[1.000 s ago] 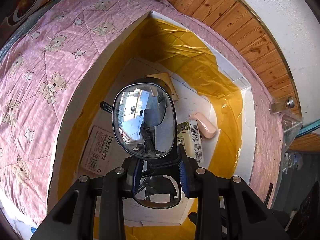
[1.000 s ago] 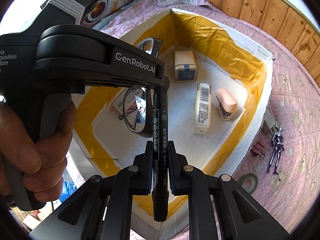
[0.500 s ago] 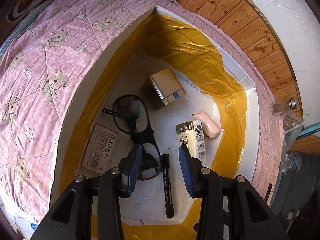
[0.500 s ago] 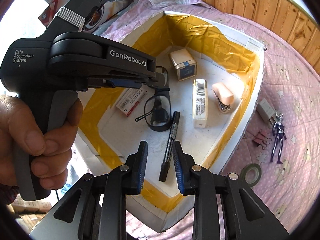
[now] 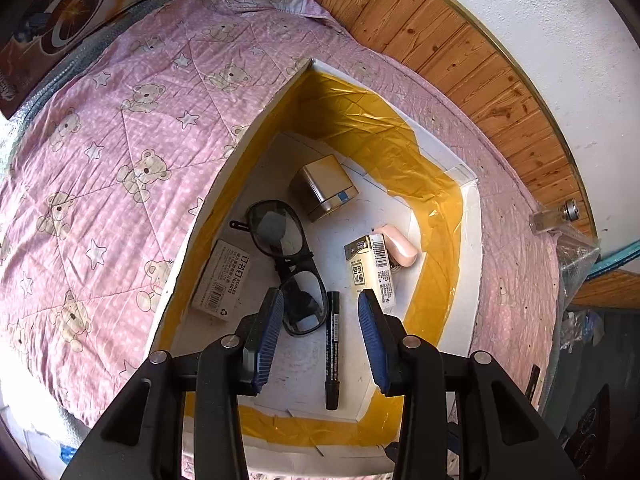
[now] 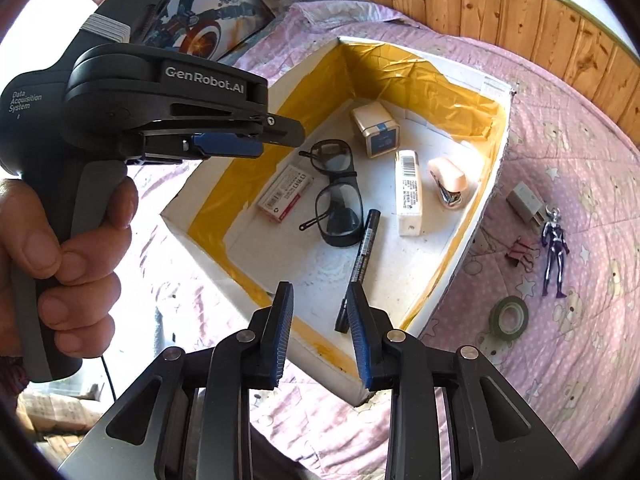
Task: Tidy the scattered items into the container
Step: 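Withdraw both tools from the box toward the remaining items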
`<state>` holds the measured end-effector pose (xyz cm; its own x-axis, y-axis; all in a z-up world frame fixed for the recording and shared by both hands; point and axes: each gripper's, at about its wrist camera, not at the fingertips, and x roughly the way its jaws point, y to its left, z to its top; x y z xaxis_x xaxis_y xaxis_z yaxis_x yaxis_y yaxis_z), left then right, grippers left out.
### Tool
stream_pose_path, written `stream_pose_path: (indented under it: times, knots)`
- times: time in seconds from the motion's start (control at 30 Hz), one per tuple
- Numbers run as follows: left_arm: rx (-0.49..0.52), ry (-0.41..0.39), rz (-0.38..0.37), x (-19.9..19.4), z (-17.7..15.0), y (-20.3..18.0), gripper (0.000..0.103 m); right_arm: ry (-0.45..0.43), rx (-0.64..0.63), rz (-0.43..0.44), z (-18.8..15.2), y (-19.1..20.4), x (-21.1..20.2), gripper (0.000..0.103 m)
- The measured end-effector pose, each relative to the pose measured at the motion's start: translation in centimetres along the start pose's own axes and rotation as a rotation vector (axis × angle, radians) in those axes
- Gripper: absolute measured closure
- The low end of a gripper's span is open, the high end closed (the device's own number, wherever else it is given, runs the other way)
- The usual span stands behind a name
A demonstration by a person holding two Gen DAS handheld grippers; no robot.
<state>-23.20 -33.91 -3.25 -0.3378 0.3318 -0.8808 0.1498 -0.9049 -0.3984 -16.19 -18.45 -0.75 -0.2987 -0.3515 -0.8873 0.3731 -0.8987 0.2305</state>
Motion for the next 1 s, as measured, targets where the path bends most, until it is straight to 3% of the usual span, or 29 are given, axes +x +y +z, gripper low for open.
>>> stream_pose_path:
  times: [0.2, 0.7, 1.0]
  knots:
    - [0.015, -0.006, -0.006, -1.6, -1.6, 0.0, 0.062, -0.022, 0.002, -0.003, -1.0, 0.5, -1.0, 0.072]
    - [0.144, -0.037, -0.021, -4.0, -7.5, -3.9, 0.062, -0.125, 0.035, -0.003, -5.7, 0.0, -4.8, 0.072]
    - [0.247, -0.124, 0.001, -6.1, -11.7, -6.0, 0.062, -0.202, 0.061, -0.034, -9.3, -1.2, -7.0, 0.072]
